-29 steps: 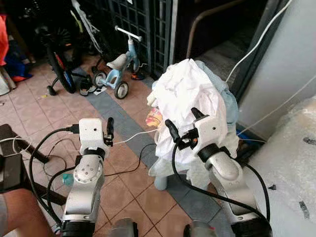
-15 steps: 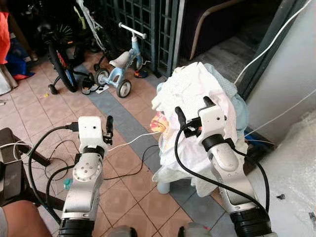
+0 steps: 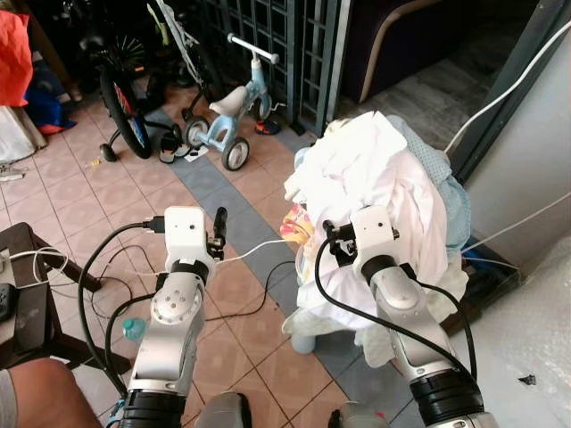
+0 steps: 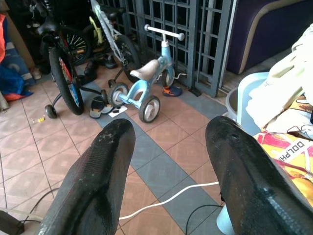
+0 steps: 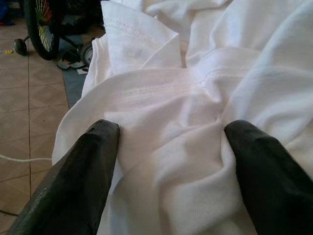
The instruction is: Clothes washing
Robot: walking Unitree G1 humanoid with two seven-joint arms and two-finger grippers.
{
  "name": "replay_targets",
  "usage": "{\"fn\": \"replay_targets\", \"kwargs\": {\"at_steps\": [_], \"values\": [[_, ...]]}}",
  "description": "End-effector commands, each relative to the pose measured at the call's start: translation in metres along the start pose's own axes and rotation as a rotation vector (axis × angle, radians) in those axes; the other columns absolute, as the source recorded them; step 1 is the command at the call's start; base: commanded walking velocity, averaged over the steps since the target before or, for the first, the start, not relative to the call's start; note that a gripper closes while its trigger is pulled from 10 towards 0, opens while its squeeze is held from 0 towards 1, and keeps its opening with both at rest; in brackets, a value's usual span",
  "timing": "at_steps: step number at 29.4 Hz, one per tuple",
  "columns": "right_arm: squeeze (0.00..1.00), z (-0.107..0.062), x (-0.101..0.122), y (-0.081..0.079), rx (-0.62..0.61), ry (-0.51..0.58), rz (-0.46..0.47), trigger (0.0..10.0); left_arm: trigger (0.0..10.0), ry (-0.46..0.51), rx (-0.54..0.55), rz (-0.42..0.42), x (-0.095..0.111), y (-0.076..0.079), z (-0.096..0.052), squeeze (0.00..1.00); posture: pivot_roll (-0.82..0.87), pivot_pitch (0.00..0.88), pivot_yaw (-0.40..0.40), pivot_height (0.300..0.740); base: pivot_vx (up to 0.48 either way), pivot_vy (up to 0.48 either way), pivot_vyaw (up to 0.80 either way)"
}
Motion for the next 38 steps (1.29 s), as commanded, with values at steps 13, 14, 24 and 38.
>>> {"fn": "replay_targets", "kwargs": {"at_steps": [13,14,24,38], "values": [[0.0,-0.002,-0.012,0.024,-0.09,-0.068,-0.04,0.0,10.0,-0.03,0.003,0.003,-0.005,-0.002,-0.002,0.0,-0.04,0.113,0.033,0.74,0.0,0.0,0.0],[0.0,-0.003,-0.016,0.021,-0.077,-0.088,-0.024,0.0,10.0,-0.031,0.002,0.003,-0.005,-0.002,-0.002,0.0,-0.04,0.113,0.032,0.74,0.0,0.0,0.0],[0.0,-0.004,-0.02,0.005,-0.015,-0.11,0.039,0.0,10.0,-0.037,0.009,0.0,-0.006,-0.002,-0.002,0.0,-0.04,0.112,0.028,0.74,0.0,0.0,0.0],[0.0,-0.005,-0.02,0.004,-0.001,-0.097,0.017,0.0,10.0,-0.048,-0.006,-0.036,-0.007,0.001,-0.002,0.0,-0.04,0.097,0.027,0.74,0.0,0.0,0.0]]}}
Point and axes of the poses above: a point about 5 cm out from each wrist's last joint towards the gripper, its own z axis pointing out of the wrist towards the gripper, its own x axis along the axis of the wrist's last joint, y = z × x, the point moved 3 cm from there along z, pointing out of the wrist towards the gripper, and after that the axes turned 13 degrees about z, right-handed, at the moved point
